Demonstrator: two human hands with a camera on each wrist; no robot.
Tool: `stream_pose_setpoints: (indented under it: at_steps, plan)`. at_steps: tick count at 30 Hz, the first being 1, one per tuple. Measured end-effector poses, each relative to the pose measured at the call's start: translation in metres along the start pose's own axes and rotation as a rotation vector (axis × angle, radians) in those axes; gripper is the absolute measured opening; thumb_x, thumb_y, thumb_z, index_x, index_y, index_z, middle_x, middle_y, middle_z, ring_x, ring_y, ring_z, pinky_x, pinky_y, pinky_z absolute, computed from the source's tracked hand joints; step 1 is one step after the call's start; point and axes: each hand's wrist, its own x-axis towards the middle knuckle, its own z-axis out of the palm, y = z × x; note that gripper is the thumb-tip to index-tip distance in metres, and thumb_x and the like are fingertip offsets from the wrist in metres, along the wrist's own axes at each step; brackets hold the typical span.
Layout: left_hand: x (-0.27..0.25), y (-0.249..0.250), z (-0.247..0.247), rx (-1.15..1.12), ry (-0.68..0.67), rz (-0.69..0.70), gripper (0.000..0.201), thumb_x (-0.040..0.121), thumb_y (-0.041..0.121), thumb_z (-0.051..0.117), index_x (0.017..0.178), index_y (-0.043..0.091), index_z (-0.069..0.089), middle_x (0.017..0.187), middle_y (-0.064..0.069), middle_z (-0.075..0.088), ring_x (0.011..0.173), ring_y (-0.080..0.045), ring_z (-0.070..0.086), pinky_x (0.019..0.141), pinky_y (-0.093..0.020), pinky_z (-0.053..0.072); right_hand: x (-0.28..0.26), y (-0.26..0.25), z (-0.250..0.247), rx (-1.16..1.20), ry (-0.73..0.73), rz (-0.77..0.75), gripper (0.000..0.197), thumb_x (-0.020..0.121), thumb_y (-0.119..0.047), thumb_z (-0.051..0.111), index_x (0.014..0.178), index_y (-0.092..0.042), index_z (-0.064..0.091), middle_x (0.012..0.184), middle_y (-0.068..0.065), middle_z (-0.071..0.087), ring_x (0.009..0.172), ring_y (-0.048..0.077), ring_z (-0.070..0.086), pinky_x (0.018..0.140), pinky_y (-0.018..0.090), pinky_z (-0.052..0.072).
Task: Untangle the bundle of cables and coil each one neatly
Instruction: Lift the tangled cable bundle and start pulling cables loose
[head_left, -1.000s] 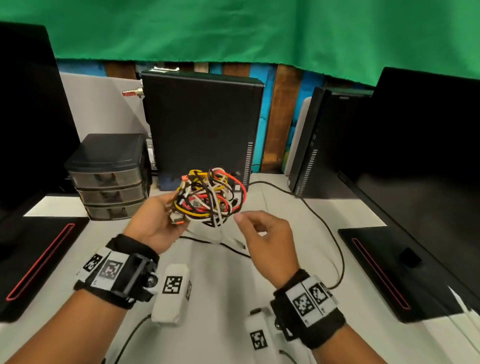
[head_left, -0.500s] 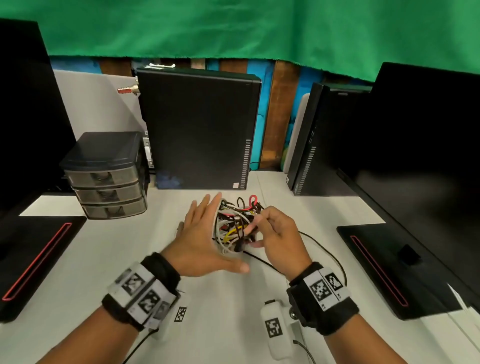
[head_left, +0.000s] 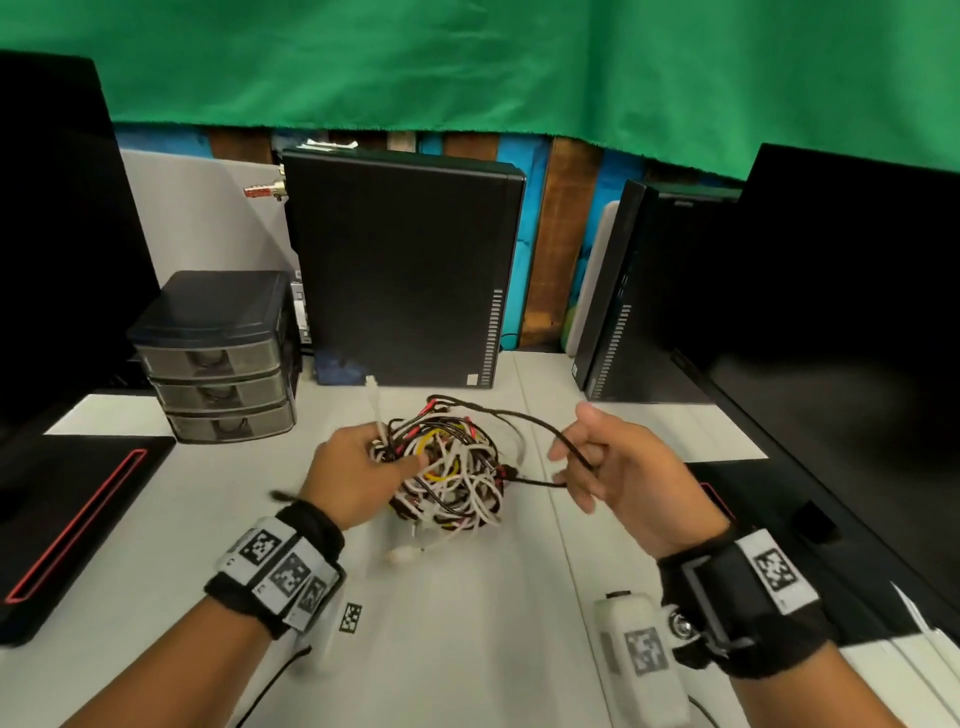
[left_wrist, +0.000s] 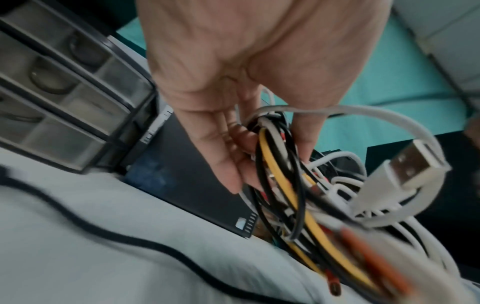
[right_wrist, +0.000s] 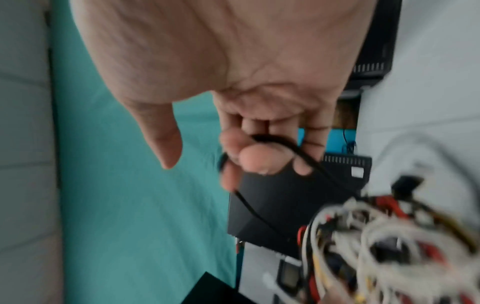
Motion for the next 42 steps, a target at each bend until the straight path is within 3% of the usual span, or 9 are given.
stream_pose_setpoints:
  at_steps: [3, 8, 14, 20, 23, 27, 30, 34, 42]
  plan:
    - [0.000, 0.004, -0.005, 0.023, 0.008, 0.026, 0.016, 0.075, 0.030, 0.086, 0.087, 0.025, 0.076, 0.079, 0.010, 0.076, 0.074, -0.009, 0.073, 0.077, -0.039, 0.061, -0.002, -0.009, -0.003, -0.173, -0.099, -0.014, 0.050, 0.077, -0.068, 0.067, 0.100, -0.026, 0.078, 0.051, 0.004, 0.047, 0.052, 0.016, 0.052, 0.094, 0.037, 0.054]
    - [0.007, -0.001, -0.014, -0.036, 0.038, -0.084, 0.014, 0.074, 0.024, 0.086, 0.082, 0.023, 0.075, 0.078, 0.006, 0.077, 0.074, -0.017, 0.074, 0.075, -0.045, 0.062, 0.000, -0.014, -0.013, 0.094, -0.062, -0.251, 0.036, 0.065, -0.052, 0.085, 0.069, -0.021, 0.068, 0.062, 0.003, 0.057, 0.064, 0.016, 0.056, 0.078, 0.031, 0.052]
    - [0.011, 0.020, -0.040, -0.184, 0.195, -0.086, 0.015, 0.070, 0.010, 0.087, 0.077, 0.018, 0.076, 0.073, 0.000, 0.076, 0.071, -0.023, 0.075, 0.074, -0.047, 0.062, 0.001, 0.001, -0.010, -0.032, 0.691, -0.236, 0.042, 0.089, -0.013, 0.071, 0.052, -0.017, 0.051, 0.043, -0.001, 0.045, 0.044, 0.014, 0.050, 0.077, 0.043, 0.058]
    - [0.007, 0.035, -0.057, -0.203, 0.352, 0.062, 0.017, 0.073, 0.013, 0.086, 0.073, 0.021, 0.071, 0.070, 0.004, 0.074, 0.060, -0.010, 0.070, 0.062, -0.032, 0.058, 0.007, 0.015, -0.018, 0.671, 0.782, 0.164, 0.037, 0.102, -0.033, 0.045, 0.070, -0.015, 0.049, 0.058, 0.003, 0.049, 0.070, 0.029, 0.065, 0.075, 0.045, 0.055]
    - [-0.002, 0.040, -0.049, -0.089, 0.331, 0.206, 0.017, 0.076, 0.019, 0.084, 0.076, 0.025, 0.068, 0.071, 0.006, 0.071, 0.064, -0.012, 0.068, 0.061, -0.036, 0.059, 0.012, 0.030, -0.013, 0.346, 0.714, 0.256, 0.015, 0.101, -0.019, 0.048, 0.108, -0.009, 0.056, 0.082, 0.009, 0.064, 0.087, 0.034, 0.070, 0.079, 0.046, 0.056]
    - [-0.011, 0.049, -0.042, 0.138, 0.337, 0.430, 0.018, 0.077, 0.021, 0.082, 0.078, 0.028, 0.066, 0.068, 0.013, 0.064, 0.059, -0.004, 0.058, 0.057, -0.028, 0.050, 0.016, 0.026, -0.006, -0.255, 0.605, 0.139, 0.084, 0.083, -0.014, 0.078, 0.149, -0.029, 0.027, 0.143, 0.007, 0.048, 0.131, 0.025, 0.047, 0.103, 0.043, 0.043]
    - [-0.015, 0.051, -0.042, 0.287, 0.352, 0.550, 0.015, 0.076, 0.024, 0.081, 0.086, 0.024, 0.070, 0.076, 0.012, 0.064, 0.064, -0.009, 0.056, 0.061, -0.029, 0.050, 0.013, 0.003, 0.008, -0.522, 0.677, -0.247, 0.100, 0.080, -0.026, 0.081, 0.156, -0.025, 0.015, 0.160, 0.003, 0.026, 0.147, 0.020, 0.025, 0.118, 0.047, 0.029]
    - [-0.021, 0.055, -0.037, 0.474, 0.321, 0.672, 0.021, 0.072, 0.019, 0.082, 0.089, 0.022, 0.071, 0.076, 0.009, 0.059, 0.064, -0.012, 0.053, 0.052, -0.024, 0.039, 0.017, -0.035, 0.032, -1.001, 0.773, -0.677, 0.066, 0.086, -0.050, 0.060, 0.142, -0.018, 0.047, 0.148, 0.003, 0.044, 0.142, 0.021, 0.035, 0.119, 0.057, 0.021]
    - [-0.027, 0.054, -0.025, 0.520, 0.332, 0.728, 0.026, 0.065, 0.013, 0.084, 0.089, 0.017, 0.072, 0.073, 0.004, 0.057, 0.062, -0.017, 0.053, 0.051, -0.023, 0.032, 0.053, -0.038, 0.050, -0.771, 0.063, 0.187, 0.046, 0.100, -0.054, 0.045, 0.095, -0.014, 0.067, 0.078, -0.004, 0.066, 0.072, 0.013, 0.070, 0.084, 0.035, 0.055]
